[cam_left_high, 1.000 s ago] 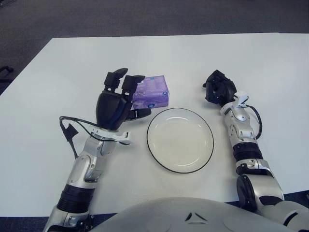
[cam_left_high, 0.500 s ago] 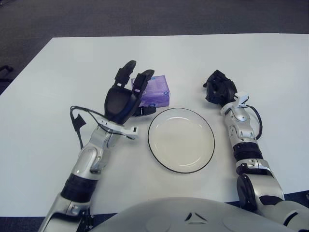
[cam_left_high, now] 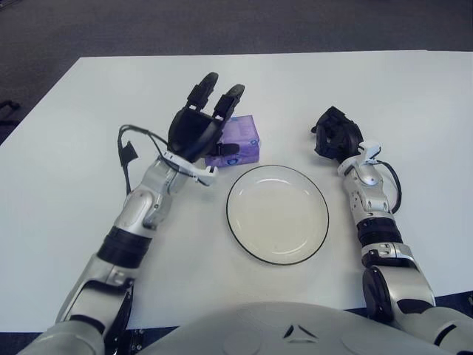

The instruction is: Put the tissue paper into the plate.

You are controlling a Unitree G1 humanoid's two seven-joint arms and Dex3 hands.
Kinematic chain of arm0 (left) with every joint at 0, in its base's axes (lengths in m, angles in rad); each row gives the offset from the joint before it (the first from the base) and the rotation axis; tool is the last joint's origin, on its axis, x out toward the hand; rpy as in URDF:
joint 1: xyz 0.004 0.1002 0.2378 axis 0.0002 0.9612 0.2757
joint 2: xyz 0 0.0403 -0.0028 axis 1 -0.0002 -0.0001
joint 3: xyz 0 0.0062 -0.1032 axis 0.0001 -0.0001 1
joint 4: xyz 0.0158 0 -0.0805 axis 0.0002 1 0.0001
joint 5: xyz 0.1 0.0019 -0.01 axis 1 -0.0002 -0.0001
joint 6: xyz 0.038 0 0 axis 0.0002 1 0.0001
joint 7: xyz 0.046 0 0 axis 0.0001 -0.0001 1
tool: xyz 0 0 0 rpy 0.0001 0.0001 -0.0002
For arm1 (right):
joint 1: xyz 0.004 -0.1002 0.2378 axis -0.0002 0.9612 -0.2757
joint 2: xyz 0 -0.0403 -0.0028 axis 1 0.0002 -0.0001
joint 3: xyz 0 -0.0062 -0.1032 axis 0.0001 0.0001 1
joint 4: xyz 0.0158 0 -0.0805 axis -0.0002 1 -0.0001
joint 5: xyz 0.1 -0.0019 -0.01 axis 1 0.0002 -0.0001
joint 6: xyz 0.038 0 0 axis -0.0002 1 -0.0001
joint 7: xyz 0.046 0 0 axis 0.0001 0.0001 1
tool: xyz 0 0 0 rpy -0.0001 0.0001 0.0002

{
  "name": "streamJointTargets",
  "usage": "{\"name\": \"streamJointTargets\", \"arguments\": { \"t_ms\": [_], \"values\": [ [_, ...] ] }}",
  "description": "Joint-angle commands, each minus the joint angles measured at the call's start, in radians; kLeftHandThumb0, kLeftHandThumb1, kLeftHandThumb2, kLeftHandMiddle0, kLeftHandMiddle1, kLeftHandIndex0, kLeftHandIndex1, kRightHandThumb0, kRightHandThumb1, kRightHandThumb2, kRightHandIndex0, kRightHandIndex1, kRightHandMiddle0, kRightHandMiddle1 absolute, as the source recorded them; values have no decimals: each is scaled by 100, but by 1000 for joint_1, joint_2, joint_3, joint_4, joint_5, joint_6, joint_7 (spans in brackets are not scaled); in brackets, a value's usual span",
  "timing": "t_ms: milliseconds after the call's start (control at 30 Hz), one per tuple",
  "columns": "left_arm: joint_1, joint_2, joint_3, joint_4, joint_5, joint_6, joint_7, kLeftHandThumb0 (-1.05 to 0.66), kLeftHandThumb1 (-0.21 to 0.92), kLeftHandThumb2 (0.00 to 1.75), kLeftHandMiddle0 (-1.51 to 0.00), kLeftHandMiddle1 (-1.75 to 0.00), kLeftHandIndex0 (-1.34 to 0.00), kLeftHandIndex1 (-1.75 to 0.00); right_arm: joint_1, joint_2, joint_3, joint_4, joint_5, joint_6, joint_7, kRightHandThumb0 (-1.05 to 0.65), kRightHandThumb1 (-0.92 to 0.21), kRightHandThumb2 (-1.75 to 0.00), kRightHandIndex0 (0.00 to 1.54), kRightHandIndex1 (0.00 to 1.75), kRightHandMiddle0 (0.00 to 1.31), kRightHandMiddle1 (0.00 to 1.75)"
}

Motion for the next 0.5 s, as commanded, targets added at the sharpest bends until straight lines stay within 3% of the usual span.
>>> {"name": "streamJointTargets", "arguments": {
  "t_ms": [0,467],
  "values": [
    [-34,23,-14,10,-8,19,-51,-105,92,116,0,0,0,-1,168,86,16,91,4,-15,-8,-44,-44,-116,100,175,52,175],
    [-99,32,-29,63,-75,-6,-118,-105,92,114,0,0,0,0,173,89,18,82,2,-6,-12,-44,-45,-115,99,175,51,175]
  ]
}}
